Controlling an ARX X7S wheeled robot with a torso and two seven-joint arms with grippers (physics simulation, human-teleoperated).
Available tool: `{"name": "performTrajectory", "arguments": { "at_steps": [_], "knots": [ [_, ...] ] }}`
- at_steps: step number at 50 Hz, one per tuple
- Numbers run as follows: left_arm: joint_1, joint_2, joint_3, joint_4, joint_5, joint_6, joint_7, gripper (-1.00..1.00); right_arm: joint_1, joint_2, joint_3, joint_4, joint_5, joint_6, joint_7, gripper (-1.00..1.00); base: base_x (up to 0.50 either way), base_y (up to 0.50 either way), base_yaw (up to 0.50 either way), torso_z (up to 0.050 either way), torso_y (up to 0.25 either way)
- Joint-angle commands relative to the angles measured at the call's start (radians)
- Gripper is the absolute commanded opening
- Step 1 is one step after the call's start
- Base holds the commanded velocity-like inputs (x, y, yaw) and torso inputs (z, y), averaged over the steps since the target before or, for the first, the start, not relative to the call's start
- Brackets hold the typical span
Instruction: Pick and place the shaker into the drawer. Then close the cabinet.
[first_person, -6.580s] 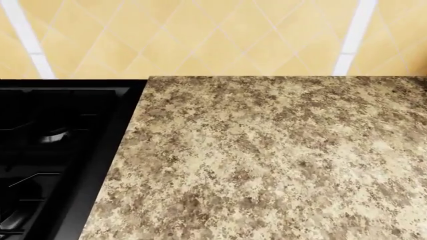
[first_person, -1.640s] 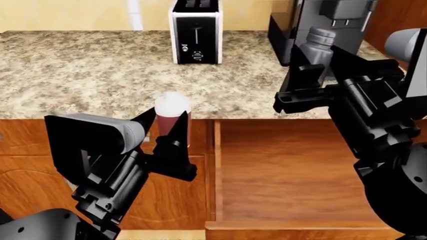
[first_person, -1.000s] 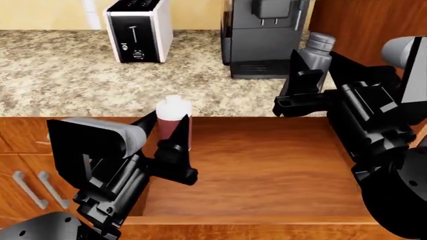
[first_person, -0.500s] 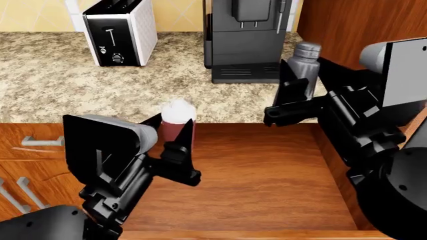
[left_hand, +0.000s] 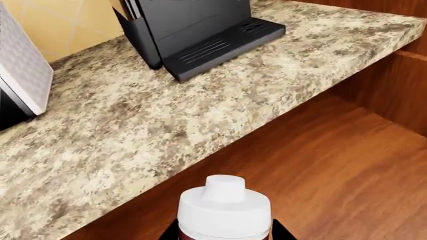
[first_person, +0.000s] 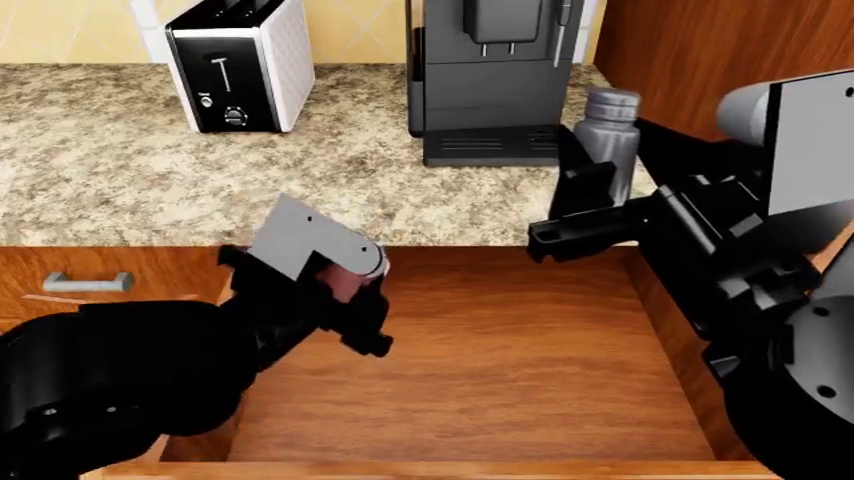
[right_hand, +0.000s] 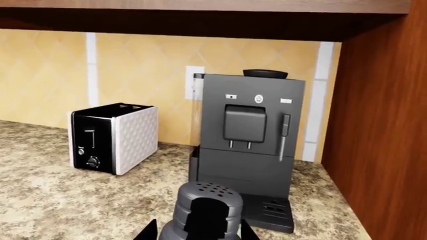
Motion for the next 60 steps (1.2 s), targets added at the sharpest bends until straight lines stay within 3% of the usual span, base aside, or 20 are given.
{"name": "performTrajectory", "arguments": {
  "at_steps": [1,17,53,54,60],
  "knots": [
    [-0.075,0.041,0.092,-0.156,0.061,-0.099,0.134,-1.00,-0.014,0.012,0.009,-0.012,0.012,-0.015,0.012,-1.00,0.00,0.00,0.00,0.000,0.000],
    [-0.006,0.088,0.178,-0.238,0.123,-0.092,0.218,-1.00,-0.051,0.024,0.010,-0.023,-0.003,-0.043,-0.004,-1.00,0.00,0.00,0.00,0.000,0.001],
    [0.061,0.161,0.229,-0.399,0.194,-0.047,0.250,-1.00,-0.062,0.058,0.002,-0.041,0.039,-0.079,0.036,-1.00,0.00,0.00,0.00,0.000,0.000],
    [0.058,0.160,0.225,-0.396,0.192,-0.047,0.244,1.00,-0.062,0.059,0.001,-0.041,0.041,-0.080,0.037,-1.00,0.00,0.00,0.00,0.000,0.000],
    [0.014,0.115,0.152,-0.275,0.116,-0.055,0.189,1.00,-0.057,0.062,-0.007,-0.037,0.047,-0.082,0.044,-1.00,0.00,0.00,0.00,0.000,0.000]
  ]
}}
